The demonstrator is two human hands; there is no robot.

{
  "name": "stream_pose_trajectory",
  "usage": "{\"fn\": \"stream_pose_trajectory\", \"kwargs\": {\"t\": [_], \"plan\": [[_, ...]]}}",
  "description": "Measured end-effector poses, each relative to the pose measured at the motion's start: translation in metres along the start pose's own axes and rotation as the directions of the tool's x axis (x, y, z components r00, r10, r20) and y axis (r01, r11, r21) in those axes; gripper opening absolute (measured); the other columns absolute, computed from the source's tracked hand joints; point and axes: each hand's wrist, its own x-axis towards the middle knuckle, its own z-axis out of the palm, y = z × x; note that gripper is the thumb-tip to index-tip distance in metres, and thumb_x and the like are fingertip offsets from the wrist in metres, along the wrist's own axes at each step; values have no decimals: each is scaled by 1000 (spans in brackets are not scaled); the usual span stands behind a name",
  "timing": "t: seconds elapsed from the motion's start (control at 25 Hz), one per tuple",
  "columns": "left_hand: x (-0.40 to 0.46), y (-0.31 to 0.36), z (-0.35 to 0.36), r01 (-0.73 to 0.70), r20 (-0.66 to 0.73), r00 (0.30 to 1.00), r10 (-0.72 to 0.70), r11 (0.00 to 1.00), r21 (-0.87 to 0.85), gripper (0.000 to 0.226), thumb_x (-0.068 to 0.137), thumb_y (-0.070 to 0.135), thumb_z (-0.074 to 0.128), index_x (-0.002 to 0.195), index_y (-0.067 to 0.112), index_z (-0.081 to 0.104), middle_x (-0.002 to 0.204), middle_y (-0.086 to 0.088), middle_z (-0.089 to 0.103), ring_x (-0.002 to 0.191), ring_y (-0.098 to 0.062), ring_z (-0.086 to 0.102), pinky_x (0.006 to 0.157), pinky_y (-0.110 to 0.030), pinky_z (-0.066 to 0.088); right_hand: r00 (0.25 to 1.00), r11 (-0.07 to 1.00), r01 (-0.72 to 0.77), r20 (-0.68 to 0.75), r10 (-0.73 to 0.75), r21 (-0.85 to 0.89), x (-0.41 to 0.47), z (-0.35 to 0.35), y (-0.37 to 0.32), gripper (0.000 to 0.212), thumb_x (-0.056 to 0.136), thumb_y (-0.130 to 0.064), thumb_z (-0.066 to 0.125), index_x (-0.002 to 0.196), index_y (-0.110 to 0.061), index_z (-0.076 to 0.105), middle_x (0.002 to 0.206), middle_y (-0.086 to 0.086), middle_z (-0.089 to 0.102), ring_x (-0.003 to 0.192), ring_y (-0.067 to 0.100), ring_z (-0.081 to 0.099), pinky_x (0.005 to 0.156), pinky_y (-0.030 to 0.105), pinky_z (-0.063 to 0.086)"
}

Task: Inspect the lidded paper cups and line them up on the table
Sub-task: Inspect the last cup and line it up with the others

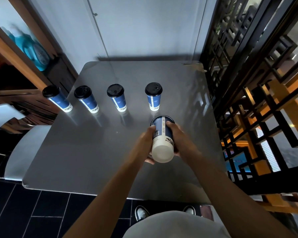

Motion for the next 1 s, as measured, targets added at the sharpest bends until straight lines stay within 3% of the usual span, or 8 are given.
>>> {"fn": "stream_pose_trajectory", "kwargs": {"t": [0.16, 0.32, 0.52, 0.64, 0.72, 0.76, 0.88, 1.0], "plan": [[-3, 1, 1, -26, 37, 999, 27, 1000, -2, 86, 64, 83, 52, 119, 18, 65, 100, -20, 78, 89, -41, 77, 67, -47, 63, 1000, 1000, -10, -13, 10, -27, 0, -3, -4, 86, 53, -71, 64, 129, -32, 52, 117, 9, 72, 104, 35, 73, 90, 64, 57], [3, 4, 2, -4, 14, 1000, 5, 998, -62, 89, 54, 78, 59, 119, 17, 66, 102, -17, 79, 89, -38, 78, 85, -64, 60, 999, 999, -32, -26, 32, -32, 1, -4, -1, 85, 55, -71, 65, 128, -28, 55, 115, 12, 73, 102, 36, 74, 90, 65, 57], [15, -3, 1, 8, 27, 1000, -3, 985, -174, 80, 65, 66, 67, 122, 11, 64, 108, -20, 77, 93, -39, 77, 83, -59, 62, 1000, 998, -18, -12, 17, -56, -2, -5, -4, 74, 57, -69, 67, 116, -25, 64, 107, 11, 76, 97, 34, 74, 93, 57, 57], [23, -9, -1, -37, -33, 999, 31, 977, -210, 58, 89, 53, 66, 123, 7, 59, 111, -18, 73, 88, -32, 73, 66, -44, 61, 996, 988, 41, 80, -30, -151, -10, -15, -2, 46, 79, -56, 68, 101, -16, 71, 83, 8, 70, 71, 24, 64, 72, 38, 50], [29, -16, -5, -73, -64, 996, 64, 985, -158, 37, 100, 43, 60, 117, 10, 58, 114, -21, 72, 87, -31, 70, 77, -50, 62, 989, 977, 53, 147, -23, -204, -13, -25, 2, 35, 93, -37, 67, 112, -7, 68, 77, 1, 70, 62, 12, 62, 64, 32, 44], [32, -19, -6, -83, -51, 996, 77, 989, -122, 31, 101, 40, 59, 117, 13, 58, 113, -21, 73, 83, -28, 70, 79, -48, 61, 987, 973, 49, 162, -12, -226, -13, -29, 4, 36, 94, -30, 68, 120, -5, 65, 83, 2, 73, 65, 11, 65, 65, 30, 45], [31, -20, -7, -127, 32, 991, 129, 990, -57, 28, 105, 27, 54, 129, 13, 55, 99, -10, 72, 69, -16, 71, 63, -31, 59, 990, 958, 76, 132, -40, -278, -11, -39, 10, 50, 89, -22, 75, 133, -7, 58, 110, 10, 76, 89, 20, 72, 78, 35, 55], [40, -22, -8, -219, 107, 971, 216, 975, 22, 36, 101, 14, 61, 137, 10, 55, 105, -10, 69, 92, -27, 70, 85, -43, 58, 991, 931, 134, 59, -120, -340, -8, -45, 16, 61, 79, -21, 81, 135, -11, 60, 120, 6, 74, 106, 23, 72, 94, 41, 59]]}}
